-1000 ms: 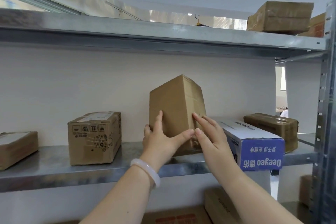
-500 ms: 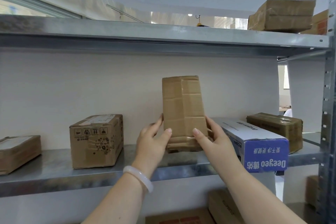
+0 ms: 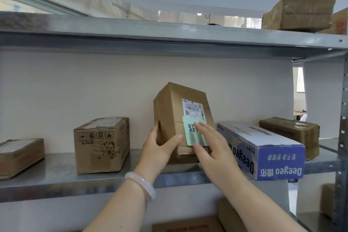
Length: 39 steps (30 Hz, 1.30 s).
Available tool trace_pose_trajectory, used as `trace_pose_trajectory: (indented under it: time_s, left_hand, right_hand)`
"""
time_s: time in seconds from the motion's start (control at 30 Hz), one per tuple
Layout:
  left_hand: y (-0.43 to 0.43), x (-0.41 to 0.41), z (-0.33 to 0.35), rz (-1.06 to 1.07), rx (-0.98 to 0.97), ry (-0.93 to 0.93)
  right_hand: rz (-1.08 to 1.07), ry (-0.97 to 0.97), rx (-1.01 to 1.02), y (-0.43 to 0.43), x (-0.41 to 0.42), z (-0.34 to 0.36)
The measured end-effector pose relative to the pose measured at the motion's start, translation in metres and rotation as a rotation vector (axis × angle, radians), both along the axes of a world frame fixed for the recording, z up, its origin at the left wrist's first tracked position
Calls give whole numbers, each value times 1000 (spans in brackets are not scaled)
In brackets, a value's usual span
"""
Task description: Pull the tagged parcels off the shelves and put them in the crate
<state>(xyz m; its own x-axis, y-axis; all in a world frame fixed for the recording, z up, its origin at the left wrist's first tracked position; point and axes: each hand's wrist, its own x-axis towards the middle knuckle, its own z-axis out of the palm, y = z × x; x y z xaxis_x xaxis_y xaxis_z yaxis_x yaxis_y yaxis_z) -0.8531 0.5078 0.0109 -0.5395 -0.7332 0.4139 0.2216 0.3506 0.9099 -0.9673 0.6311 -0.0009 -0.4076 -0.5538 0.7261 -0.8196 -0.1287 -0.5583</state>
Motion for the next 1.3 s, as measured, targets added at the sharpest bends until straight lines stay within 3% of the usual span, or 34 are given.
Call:
trace_pose_trajectory:
  time_s: [0.13,0.37,0.7,1.07,1.3]
  left_hand:
    - [-8,3,-5,-106,100,48]
    - [-12,3,-11,-177,127,88]
    - [4,-1,-9,-245,35,225]
    - [53,-14,-13,-587,-6,322]
    - [99,1,-55,-1055,142,234]
  right_hand:
    - [-81,-141,-10,3,-14,-1]
    - [72,-429,-117,1,-18,-5]
    - [31,-313,-201,26,-3,-11]
    - [-333,-232,-385,105,54,-14]
    - [-833,-167,-309,165,148,-56]
